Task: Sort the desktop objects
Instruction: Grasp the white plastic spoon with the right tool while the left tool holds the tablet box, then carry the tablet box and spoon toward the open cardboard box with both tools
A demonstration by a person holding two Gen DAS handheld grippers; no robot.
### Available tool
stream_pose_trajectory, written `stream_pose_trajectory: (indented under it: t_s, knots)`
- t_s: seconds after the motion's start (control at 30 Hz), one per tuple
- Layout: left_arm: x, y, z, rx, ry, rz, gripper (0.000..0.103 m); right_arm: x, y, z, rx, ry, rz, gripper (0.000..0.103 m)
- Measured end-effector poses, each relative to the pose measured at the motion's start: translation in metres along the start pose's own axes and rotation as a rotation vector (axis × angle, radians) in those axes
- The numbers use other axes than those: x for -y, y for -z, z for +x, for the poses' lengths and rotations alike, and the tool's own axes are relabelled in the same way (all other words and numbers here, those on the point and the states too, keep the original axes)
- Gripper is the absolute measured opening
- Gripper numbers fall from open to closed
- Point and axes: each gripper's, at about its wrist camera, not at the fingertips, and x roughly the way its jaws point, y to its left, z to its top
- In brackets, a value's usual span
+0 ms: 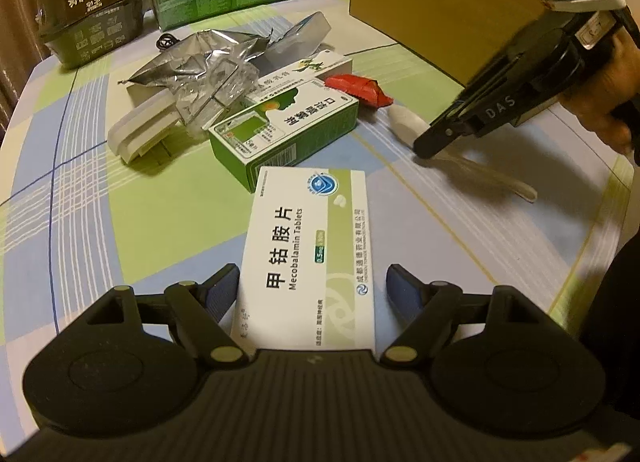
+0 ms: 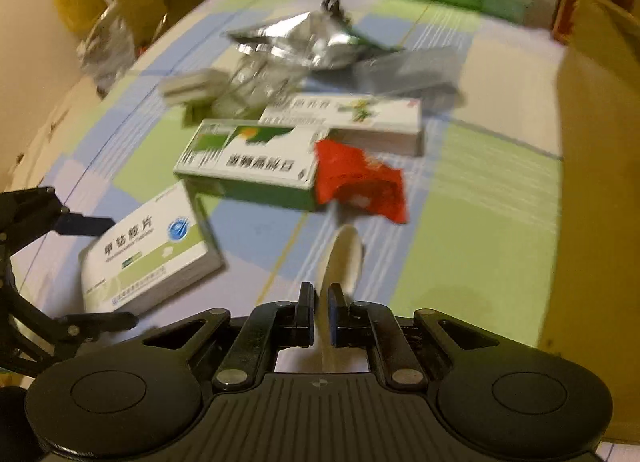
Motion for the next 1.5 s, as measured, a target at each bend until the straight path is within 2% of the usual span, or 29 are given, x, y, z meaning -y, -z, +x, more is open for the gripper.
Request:
stream_pose_trajectory:
  t_s: [0.07,0.1,0.13,0.17,0.2,0.23,0.43,0.57,0.6,0.63,0.67,0.83,1.5]
  knots:
    - [0.0,-0.002,-0.001,0.002,-0.002,-0.002,0.077,0.003,0.003,-0.005,0.017,-0.008,-0.006,0.008]
    - [0.001,-0.003,-0.001,0.003,-0.003,-0.003,0.077,0.005,0.006,-0.009,0.033,-0.033,-0.006,0.015]
    - [0.001,-0.003,-0.001,0.006,-0.003,-0.004,0.077,0.007,0.01,-0.012,0.046,-0.049,-0.006,0.032]
    - [0.001,-0.004,-0.001,0.008,-0.004,-0.004,0.078,0.007,0.013,-0.014,0.055,-0.043,-0.011,0.043]
    - [0.002,-0.005,-0.002,0.01,-0.004,-0.006,0.078,0.007,0.016,-0.017,0.08,-0.023,-0.024,0.058]
    - [0.002,-0.005,-0.002,0.01,-0.004,-0.008,0.078,0.005,0.02,-0.017,0.105,-0.007,-0.036,0.06]
    - [0.003,-0.006,0.003,0.003,-0.014,-0.018,0.079,-0.006,0.028,-0.006,0.165,0.019,-0.081,0.06]
    - [0.003,-0.007,0.007,0.01,-0.021,-0.03,0.079,-0.01,0.027,0.006,0.174,0.047,-0.106,0.059]
    - [0.004,-0.007,0.008,0.012,-0.023,-0.028,0.079,-0.01,0.028,0.007,0.174,0.043,-0.104,0.054]
    - [0.004,-0.007,0.008,0.015,-0.025,-0.028,0.079,-0.009,0.028,0.008,0.171,0.029,-0.092,0.044]
    - [0.004,-0.008,0.008,0.019,-0.026,-0.028,0.079,-0.008,0.029,0.009,0.172,0.029,-0.086,0.04]
    - [0.001,-0.011,0.013,0.031,-0.036,-0.037,0.079,-0.009,0.033,0.01,0.197,0.058,-0.107,0.03]
    - [0.011,-0.014,0.025,0.021,-0.083,0.025,0.069,0.0,0.033,0.006,0.213,0.059,-0.055,0.029]
